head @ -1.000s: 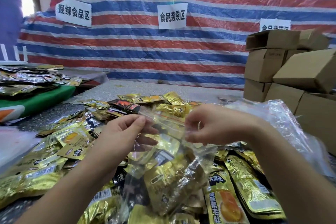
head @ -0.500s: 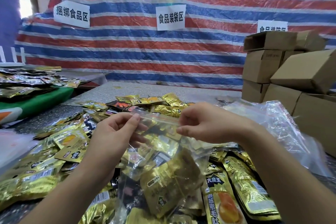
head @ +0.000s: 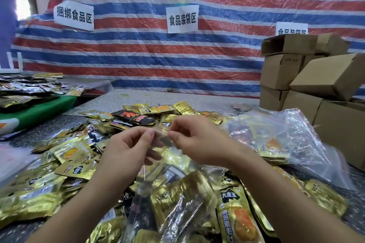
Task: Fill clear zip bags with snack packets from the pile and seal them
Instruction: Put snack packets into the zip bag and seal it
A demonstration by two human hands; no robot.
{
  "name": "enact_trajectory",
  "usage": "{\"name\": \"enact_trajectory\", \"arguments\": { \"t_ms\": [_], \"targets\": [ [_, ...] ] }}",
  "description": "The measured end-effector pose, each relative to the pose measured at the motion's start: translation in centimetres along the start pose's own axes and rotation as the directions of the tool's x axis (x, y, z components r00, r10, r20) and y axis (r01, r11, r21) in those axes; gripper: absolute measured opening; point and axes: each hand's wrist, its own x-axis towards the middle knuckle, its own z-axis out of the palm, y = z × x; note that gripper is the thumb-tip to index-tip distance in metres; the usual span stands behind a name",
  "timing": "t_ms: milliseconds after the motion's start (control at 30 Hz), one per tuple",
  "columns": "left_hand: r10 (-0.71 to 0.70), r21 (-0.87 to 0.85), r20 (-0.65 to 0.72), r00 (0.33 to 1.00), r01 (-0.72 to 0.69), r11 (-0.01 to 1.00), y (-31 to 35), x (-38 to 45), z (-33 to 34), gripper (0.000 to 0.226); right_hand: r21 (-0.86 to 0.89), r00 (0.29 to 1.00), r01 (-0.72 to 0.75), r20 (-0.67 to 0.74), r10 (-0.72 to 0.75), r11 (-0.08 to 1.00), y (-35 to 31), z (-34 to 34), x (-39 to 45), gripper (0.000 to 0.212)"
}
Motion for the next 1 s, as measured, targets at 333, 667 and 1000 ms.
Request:
{"name": "enact_trajectory", "arguments": {
  "t_ms": [333,667,1000],
  "targets": [
    [0.116,0.059,0.019,0.993,-0.116,0.991,0.10,-0.28,-0.05,0.023,0.090,0.998,0.038,-0.057,-0.033,0.995,-0.50,0.33,0.18,0.015],
    [0.150,0.043,-0.005,0.989,-0.150,0.988,-0.01,-0.23,0.02,0.018,0.145,1.000,0.020,-0.026,-0.016,0.989,-0.46,0.76,0.37,0.016],
    [0.179,0.110,-0.021,0.984,-0.176,0.978,-0.17,-0.28,0.08,0.015,0.139,1.000,0.006,0.010,-0.007,0.990,-0.75,0.68,0.14,0.014]
  ]
}}
